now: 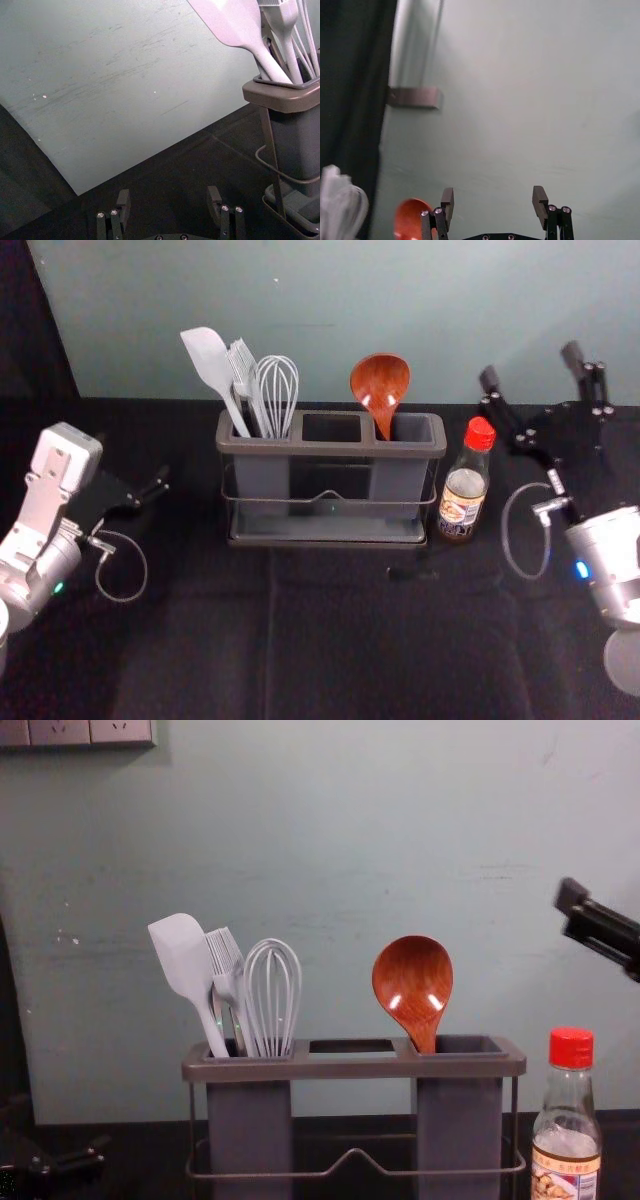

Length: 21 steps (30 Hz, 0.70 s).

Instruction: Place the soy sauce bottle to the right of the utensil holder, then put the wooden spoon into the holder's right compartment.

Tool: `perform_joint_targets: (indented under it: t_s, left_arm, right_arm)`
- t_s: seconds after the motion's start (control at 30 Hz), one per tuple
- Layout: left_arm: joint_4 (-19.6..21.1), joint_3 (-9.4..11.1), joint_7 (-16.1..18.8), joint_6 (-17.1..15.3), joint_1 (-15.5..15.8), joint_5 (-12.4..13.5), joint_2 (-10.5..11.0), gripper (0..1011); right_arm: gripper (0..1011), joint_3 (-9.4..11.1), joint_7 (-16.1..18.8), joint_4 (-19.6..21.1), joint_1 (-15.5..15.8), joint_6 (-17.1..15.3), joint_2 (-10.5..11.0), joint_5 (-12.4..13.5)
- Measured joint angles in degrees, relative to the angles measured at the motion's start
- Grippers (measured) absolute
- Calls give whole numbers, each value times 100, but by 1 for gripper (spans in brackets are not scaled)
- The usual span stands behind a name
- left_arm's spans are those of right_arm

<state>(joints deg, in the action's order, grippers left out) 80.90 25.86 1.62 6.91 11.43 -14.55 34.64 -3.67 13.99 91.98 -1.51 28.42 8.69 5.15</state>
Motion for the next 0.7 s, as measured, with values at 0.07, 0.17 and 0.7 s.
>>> perform_joint_targets:
  t_s: [0.07,0.17,0.7]
  left_arm:
    - [0,0,0,0,0,0,0,1005]
    - [0,0,0,0,0,0,0,1005]
    - [0,0,0,0,0,0,0,1005]
  right_arm:
    - [1004,60,-122,78,29,-126,15,-161]
    - [1004,164,-311,179,56,-295,72,-477]
    - [1004,685,-601,-28,222,-410,328,-921]
